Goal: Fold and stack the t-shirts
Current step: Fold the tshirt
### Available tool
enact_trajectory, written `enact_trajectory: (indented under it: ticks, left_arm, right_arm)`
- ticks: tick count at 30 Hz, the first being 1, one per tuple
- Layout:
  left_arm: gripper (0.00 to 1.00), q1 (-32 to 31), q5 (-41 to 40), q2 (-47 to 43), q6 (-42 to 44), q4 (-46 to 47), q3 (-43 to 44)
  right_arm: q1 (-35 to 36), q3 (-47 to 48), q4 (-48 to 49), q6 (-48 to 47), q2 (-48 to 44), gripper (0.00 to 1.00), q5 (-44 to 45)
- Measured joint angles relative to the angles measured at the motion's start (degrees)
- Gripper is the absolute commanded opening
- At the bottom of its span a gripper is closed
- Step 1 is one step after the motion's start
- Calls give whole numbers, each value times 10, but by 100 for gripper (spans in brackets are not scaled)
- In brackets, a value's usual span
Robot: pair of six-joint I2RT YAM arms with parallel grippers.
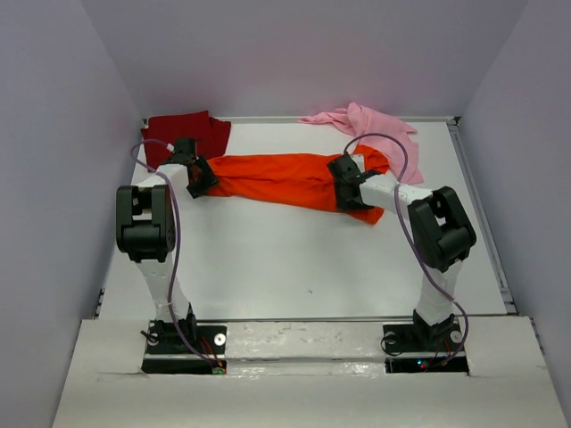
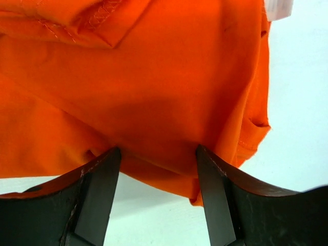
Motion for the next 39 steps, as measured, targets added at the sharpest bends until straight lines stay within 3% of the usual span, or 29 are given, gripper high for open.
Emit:
enact_trajectory:
  ticks: [13,39]
  left_arm:
    - [57,2,-7,21,11,-9,26]
    - [57,19,1,33,11,-9,41]
  right_arm:
    - [-16,-36,21,28,-19,67,1]
    - [-76,-38,-61,33,-27,68,46]
